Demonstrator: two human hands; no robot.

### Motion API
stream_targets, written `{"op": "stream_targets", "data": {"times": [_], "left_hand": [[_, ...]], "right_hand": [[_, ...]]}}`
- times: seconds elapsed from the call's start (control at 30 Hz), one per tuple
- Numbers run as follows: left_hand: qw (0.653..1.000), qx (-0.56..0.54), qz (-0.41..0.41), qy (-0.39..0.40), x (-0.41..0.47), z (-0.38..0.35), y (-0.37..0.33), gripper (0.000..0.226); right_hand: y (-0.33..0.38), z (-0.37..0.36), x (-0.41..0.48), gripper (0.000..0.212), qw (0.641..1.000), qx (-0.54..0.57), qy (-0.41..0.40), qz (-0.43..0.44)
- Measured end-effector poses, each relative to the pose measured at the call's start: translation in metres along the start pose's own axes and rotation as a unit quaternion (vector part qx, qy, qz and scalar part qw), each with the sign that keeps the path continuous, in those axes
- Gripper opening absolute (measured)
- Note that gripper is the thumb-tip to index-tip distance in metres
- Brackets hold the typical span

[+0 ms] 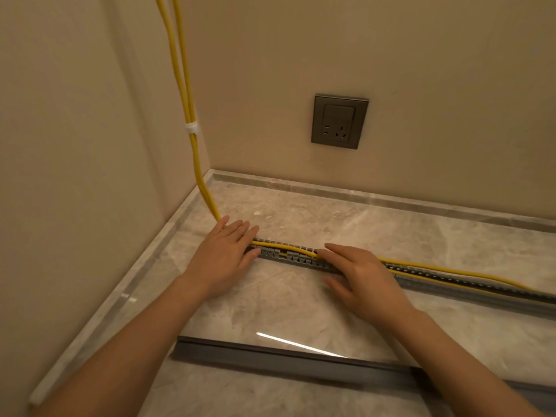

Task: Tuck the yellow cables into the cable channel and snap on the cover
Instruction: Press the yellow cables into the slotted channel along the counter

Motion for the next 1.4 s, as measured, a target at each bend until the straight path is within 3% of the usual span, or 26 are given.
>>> {"op": "stream_targets", "data": {"times": [0.13,0.7,0.93,1.03,1.13,1.23,1.33,1.4], "left_hand": [[1.0,-0.003,0.004,0.007,0.003,0.0,0.004,0.057],[0.996,-0.055,0.067,-0.003,0.007,-0.008,0.008,0.064],[0.979,-0.154,0.123,-0.04,0.02,0.001,-0.006,0.053],[0.984,-0.141,0.091,-0.059,0.038,0.01,-0.044,0.048],[0.981,-0.17,0.071,-0.058,0.062,0.009,-0.081,0.045],[0.967,-0.214,0.119,-0.065,0.076,0.005,-0.098,0.044],[0.973,-0.16,0.158,-0.043,0.077,-0.008,-0.108,0.047],[0.982,-0.099,0.154,-0.037,0.074,-0.013,-0.116,0.049]], "right_hand": [[0.009,-0.025,0.004,0.058,0.998,-0.044,0.045,0.0],[0.003,-0.035,-0.003,0.059,0.999,-0.018,-0.004,-0.028],[0.002,-0.027,-0.004,0.058,0.997,0.068,-0.019,-0.023],[0.001,-0.022,-0.005,0.055,0.992,0.119,-0.037,-0.026],[-0.006,-0.012,-0.007,0.05,0.974,0.213,-0.065,-0.044],[-0.018,-0.005,-0.009,0.045,0.937,0.329,-0.084,-0.078],[-0.03,0.0,-0.013,0.042,0.908,0.388,-0.115,-0.114],[-0.032,0.001,-0.015,0.04,0.908,0.383,-0.12,-0.12]]}}
Point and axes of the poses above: each hand's wrist, its own x-axis towards the middle knuckle, its own z-axis out of the back of the hand, y = z × x, the point moved 10 cm from there along x, towards the middle knuckle, and after that the axes turned 7 degrees about -z, right-handed, at the moved point
